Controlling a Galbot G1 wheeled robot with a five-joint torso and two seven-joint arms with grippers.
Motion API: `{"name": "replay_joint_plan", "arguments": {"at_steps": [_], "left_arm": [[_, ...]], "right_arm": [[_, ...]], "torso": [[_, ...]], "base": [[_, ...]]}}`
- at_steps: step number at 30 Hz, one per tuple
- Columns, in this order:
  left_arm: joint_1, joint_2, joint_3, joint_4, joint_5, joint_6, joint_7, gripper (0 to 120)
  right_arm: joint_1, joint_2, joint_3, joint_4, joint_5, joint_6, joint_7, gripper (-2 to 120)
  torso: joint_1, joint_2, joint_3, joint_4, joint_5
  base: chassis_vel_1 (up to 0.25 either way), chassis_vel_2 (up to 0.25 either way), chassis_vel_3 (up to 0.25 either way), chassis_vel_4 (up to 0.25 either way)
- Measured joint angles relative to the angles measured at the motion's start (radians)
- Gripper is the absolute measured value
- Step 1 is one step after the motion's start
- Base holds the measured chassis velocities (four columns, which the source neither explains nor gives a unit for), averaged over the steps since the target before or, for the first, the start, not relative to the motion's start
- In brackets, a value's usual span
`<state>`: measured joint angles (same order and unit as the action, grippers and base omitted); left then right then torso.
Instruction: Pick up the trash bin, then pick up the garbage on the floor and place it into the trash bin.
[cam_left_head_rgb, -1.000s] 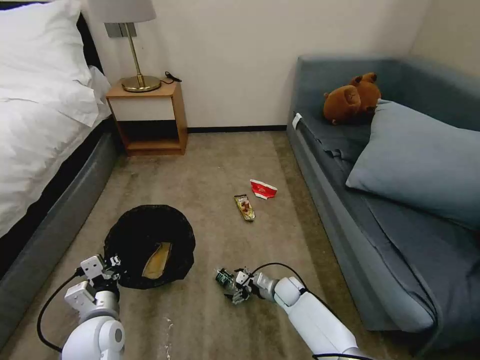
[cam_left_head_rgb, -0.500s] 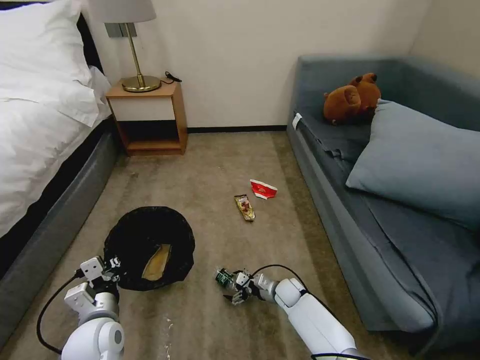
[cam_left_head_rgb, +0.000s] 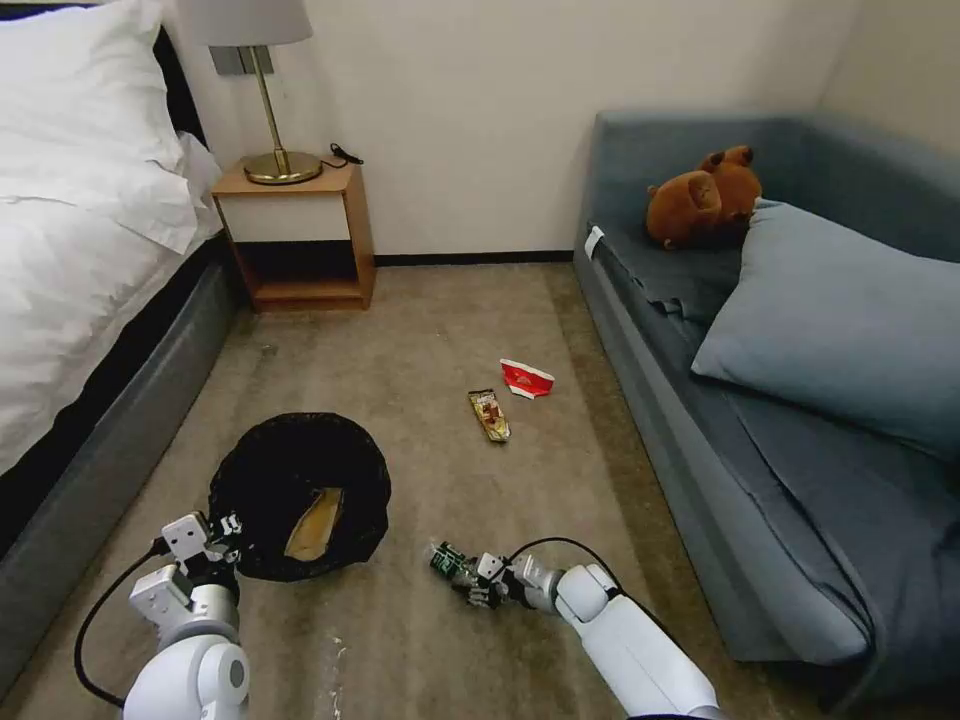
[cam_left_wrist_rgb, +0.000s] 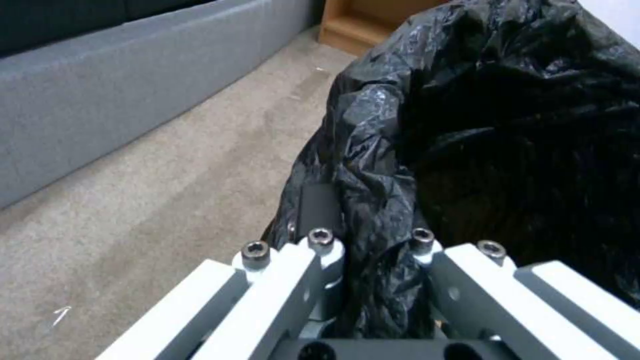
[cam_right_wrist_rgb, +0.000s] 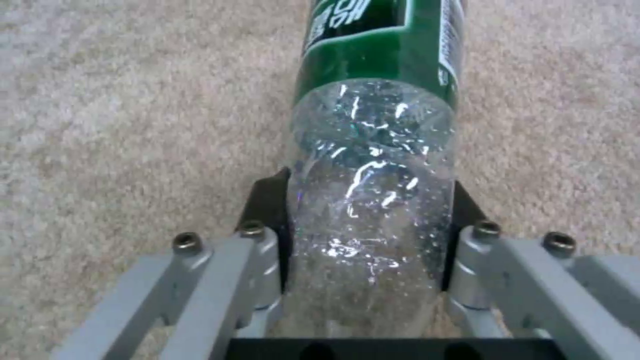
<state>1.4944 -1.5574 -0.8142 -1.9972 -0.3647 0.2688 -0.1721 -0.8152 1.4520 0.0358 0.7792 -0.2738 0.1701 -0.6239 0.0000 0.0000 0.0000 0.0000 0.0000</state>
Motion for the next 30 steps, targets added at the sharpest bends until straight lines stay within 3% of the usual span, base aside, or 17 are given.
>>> {"name": "replay_joint_plan", "arguments": {"at_steps": [5,17,30], "left_arm": [[0.0,0.001,0.0,0.001,-0.001,0.0,0.0,3],[-0.001,0.001,0.0,0.001,-0.001,0.001,0.0,3],[-0.01,-0.007,0.0,0.006,-0.016,0.003,-0.001,3]], "right_arm": [[-0.001,0.003,0.003,-0.002,0.0,0.002,-0.001,23],[-0.007,0.002,0.004,0.016,0.002,-0.001,-0.012,23],[-0.048,-0.039,0.061,0.215,0.202,-0.021,0.041,23]], "torso": [[0.0,0.0,0.0,0.0,0.0],[0.0,0.0,0.0,0.0001,0.0],[0.0,0.0,0.0,0.0,0.0]], "base": [[0.0,0.0,0.0,0.0],[0.0,0.0,0.0,0.0],[0.0,0.0,0.0,0.0]]}}
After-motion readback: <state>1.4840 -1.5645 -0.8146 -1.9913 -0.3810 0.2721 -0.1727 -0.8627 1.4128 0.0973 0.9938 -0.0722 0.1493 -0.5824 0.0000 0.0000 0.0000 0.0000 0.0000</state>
